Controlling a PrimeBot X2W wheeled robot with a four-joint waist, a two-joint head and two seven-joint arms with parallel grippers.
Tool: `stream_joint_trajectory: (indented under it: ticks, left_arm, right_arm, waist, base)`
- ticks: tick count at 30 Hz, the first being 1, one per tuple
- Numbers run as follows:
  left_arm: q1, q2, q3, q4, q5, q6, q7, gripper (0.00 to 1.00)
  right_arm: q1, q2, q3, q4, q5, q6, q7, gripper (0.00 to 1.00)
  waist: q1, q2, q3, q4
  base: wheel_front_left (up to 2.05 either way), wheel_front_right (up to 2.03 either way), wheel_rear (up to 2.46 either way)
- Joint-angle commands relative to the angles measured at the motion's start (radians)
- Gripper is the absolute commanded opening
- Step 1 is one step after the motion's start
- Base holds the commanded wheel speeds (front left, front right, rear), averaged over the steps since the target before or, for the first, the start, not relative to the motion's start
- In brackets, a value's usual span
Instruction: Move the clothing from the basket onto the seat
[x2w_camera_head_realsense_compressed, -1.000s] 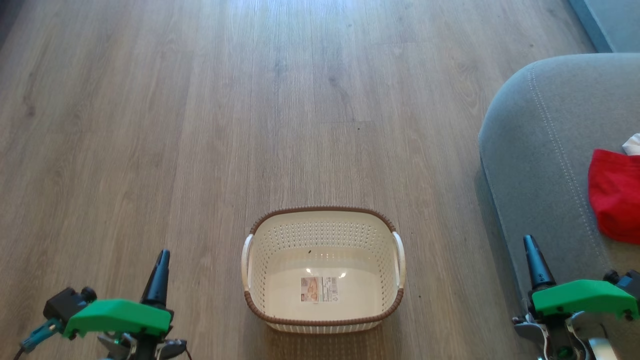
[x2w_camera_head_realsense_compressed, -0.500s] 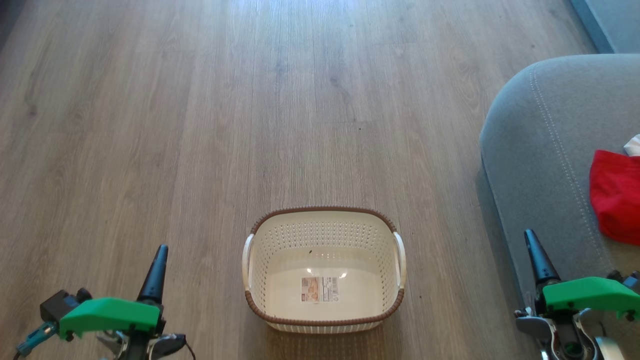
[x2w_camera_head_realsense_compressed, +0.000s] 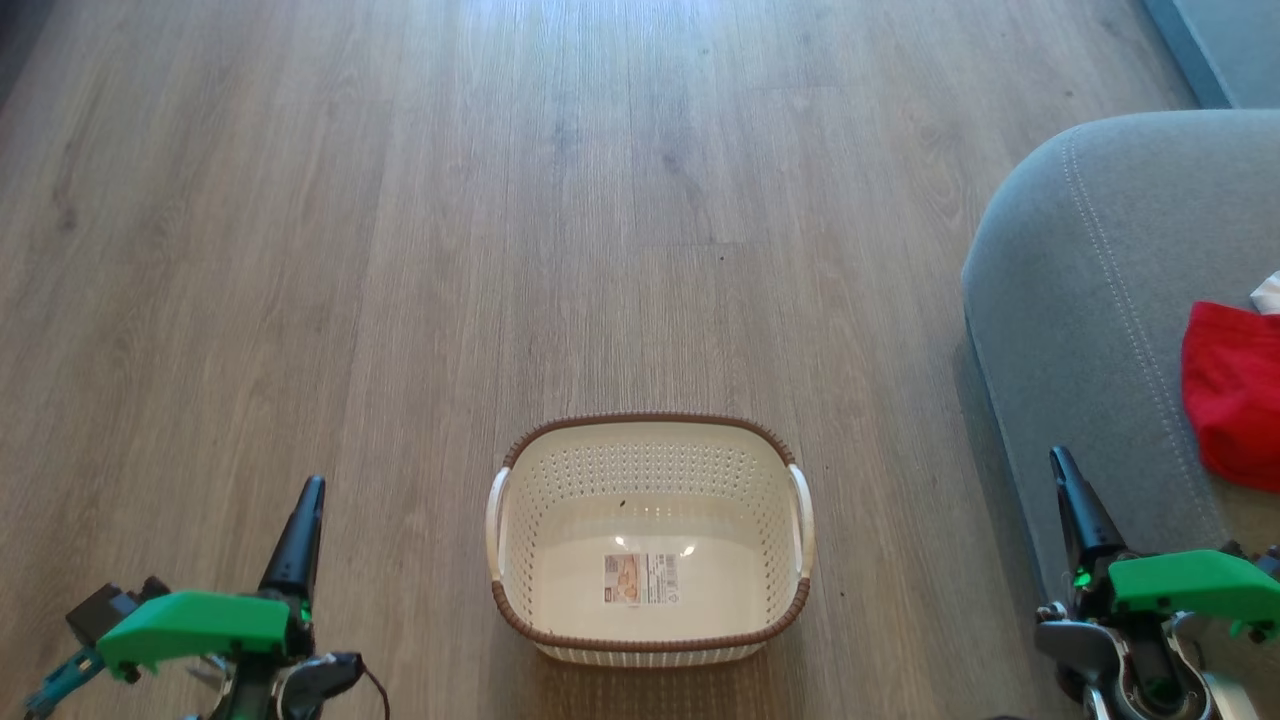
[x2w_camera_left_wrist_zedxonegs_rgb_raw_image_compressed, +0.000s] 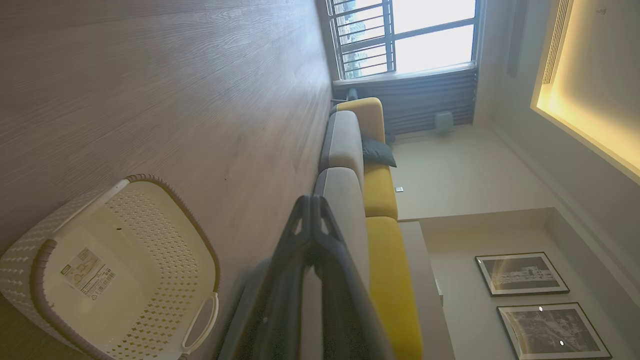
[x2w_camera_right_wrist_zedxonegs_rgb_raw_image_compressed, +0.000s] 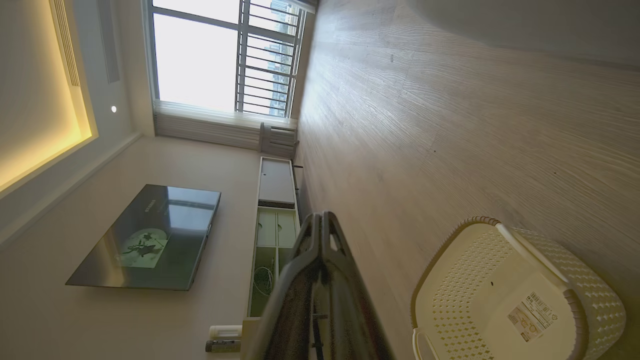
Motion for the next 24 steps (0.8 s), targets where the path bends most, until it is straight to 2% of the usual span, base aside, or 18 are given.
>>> stream_joint_trajectory:
  ticks: [1,14,24]
  left_arm:
    - [-0.057,0.004,0.033,-0.040,-0.026,-0.001,0.010,0.00]
    - [-0.062,0.002,0.051,-0.060,-0.170,-0.002,0.047,0.00]
    - [-0.063,0.002,0.052,-0.061,-0.176,-0.002,0.048,0.00]
  right_arm:
    - [-0.054,-0.002,0.015,-0.044,0.026,0.000,0.011,0.00]
    - [-0.056,-0.001,0.011,-0.071,0.174,0.000,0.048,0.00]
    - [-0.057,0.000,0.011,-0.072,0.179,0.000,0.050,0.00]
  waist:
    - [0.0000,0.0000,0.000,0.000]
    - [0.0000,0.0000,0.000,0.003]
    - [0.0000,0.0000,0.000,0.004]
  base:
    - [0.00,0.00,0.00]
    - [0.00,0.00,0.00]
    - [0.00,0.00,0.00]
